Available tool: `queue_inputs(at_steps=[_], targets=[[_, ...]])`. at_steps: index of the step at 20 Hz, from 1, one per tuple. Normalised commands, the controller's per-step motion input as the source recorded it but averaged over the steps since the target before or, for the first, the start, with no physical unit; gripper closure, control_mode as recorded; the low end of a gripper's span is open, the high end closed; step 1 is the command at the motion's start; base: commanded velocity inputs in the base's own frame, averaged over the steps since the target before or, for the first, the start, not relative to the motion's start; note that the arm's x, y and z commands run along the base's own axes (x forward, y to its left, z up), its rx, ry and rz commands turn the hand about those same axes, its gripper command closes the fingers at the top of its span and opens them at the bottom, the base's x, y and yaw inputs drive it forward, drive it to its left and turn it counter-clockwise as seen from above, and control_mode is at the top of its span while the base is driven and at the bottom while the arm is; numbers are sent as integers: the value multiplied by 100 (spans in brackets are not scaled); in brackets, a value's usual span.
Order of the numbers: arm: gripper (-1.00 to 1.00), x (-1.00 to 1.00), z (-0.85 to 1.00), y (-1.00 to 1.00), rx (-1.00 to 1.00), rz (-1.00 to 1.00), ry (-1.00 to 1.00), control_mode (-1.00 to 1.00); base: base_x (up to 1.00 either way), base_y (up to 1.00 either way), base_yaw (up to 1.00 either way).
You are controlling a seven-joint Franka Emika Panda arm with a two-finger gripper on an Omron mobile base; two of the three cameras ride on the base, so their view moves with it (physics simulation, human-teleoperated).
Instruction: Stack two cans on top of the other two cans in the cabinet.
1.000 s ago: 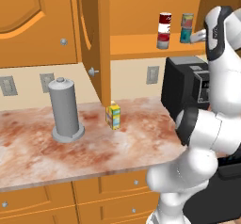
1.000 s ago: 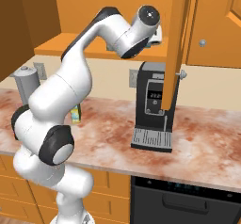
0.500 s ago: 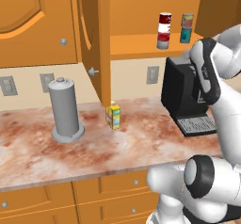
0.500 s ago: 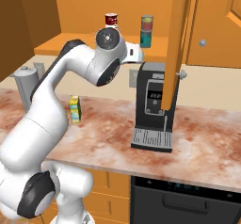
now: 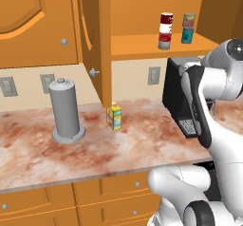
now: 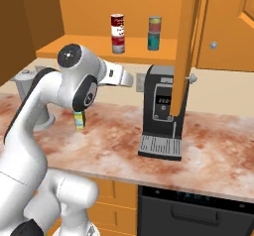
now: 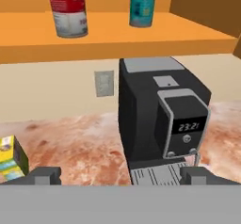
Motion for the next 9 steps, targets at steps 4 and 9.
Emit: queue_inputs(at_steps=[4,9], targets=[[-100,-61,-20,21,0,-16,17,-100,0,0,0],[-100,-50,-32,22,2,-15,21,-100,0,0,0]])
